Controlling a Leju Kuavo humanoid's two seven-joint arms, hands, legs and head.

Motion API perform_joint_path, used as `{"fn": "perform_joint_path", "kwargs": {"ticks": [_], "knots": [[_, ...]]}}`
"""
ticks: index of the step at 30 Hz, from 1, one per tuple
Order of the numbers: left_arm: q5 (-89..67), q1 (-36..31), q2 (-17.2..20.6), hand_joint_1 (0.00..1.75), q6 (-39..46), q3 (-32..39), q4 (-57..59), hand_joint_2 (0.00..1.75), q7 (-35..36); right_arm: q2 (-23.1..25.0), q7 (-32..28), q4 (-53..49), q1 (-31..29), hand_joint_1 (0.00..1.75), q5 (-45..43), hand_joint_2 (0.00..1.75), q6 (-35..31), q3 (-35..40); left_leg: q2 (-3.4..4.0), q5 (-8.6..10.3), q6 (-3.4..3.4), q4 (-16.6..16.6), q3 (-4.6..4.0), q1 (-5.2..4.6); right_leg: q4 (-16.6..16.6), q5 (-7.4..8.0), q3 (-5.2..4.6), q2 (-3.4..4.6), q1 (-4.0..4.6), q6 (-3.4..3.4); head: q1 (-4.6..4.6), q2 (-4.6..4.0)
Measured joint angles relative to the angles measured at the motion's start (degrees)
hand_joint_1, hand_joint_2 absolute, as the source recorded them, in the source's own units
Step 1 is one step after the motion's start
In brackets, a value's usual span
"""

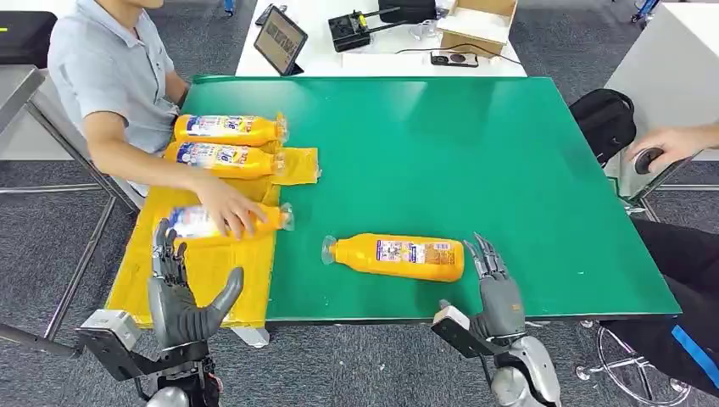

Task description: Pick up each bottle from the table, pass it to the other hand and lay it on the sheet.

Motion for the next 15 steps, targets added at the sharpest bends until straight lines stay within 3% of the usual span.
{"fn": "perform_joint_path", "kwargs": {"ticks": [6,15], "knots": [[0.7,0.0,0.0,0.00,-1.4,0.0,0.0,1.75,0.3,-0.2,1.1,0.9,-0.6,0.00,0.6,1.75,1.1,-0.1,0.01,0.00,0.00,0.0,0.00,-0.01,0.0,0.01,0.01,0.00,0.00,0.00,0.00,0.00],[-5.3,-2.4,0.0,0.00,-1.2,-0.9,3.1,1.75,4.3,-1.6,3.8,11.4,-9.6,0.00,4.0,1.75,3.5,0.1,0.01,0.06,0.03,0.0,0.03,0.00,0.0,0.05,0.03,0.00,0.00,0.03,0.00,0.00]]}}
